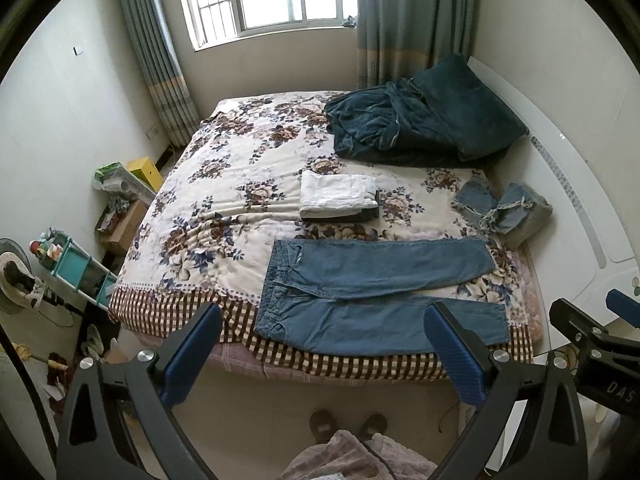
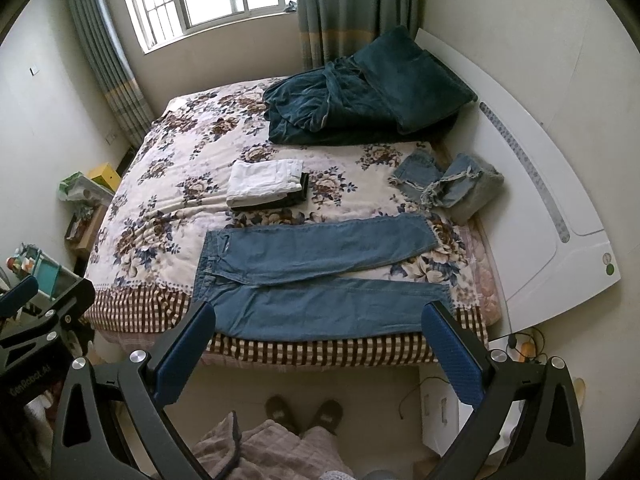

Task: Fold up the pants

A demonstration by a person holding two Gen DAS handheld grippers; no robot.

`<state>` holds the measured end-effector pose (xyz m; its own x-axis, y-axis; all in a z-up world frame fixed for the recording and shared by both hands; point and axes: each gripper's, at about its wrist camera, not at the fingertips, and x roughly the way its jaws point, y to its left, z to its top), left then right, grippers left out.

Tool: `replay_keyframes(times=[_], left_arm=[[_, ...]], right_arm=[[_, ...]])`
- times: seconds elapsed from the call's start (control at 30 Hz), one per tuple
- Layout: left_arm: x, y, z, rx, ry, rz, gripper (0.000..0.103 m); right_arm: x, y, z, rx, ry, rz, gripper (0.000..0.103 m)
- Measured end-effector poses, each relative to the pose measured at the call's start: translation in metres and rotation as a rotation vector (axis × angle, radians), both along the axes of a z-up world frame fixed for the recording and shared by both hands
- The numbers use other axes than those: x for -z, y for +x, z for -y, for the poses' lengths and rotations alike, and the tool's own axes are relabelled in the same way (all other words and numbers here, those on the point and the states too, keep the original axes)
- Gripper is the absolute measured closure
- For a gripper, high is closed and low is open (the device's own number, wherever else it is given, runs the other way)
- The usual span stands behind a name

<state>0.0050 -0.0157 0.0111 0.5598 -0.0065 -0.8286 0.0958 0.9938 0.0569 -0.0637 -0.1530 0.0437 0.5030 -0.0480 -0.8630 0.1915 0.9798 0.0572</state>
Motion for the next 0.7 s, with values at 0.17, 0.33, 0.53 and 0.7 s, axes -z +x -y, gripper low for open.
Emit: replay_keyframes(times=[0.17, 0.33, 0.53, 0.7], left_arm=[[0.0008, -0.0023, -0.0037, 0.001, 0.0, 0.003, 0.0], [0.0019, -0.0021, 0.0012, -0.002, 0.0, 0.005, 0.0], [0.0008, -0.0042, 0.0023, -0.002, -0.004, 0.006, 0.0], [0.0007, -0.0046, -0.0003, -0.002, -0.005, 0.007, 0.0]], right_arm=[[-0.0012, 0.001, 0.0011, 0.001, -0.002, 0.007, 0.0], [-0.0066, 0.0034, 0.0007, 0.002, -0.001, 0.01, 0.0], [-0.0045, -0.0001, -0.0013, 0.001, 0.0, 0.012, 0.0], [-0.0049, 0.0003, -0.0012, 0.004, 0.0, 0.016, 0.0]])
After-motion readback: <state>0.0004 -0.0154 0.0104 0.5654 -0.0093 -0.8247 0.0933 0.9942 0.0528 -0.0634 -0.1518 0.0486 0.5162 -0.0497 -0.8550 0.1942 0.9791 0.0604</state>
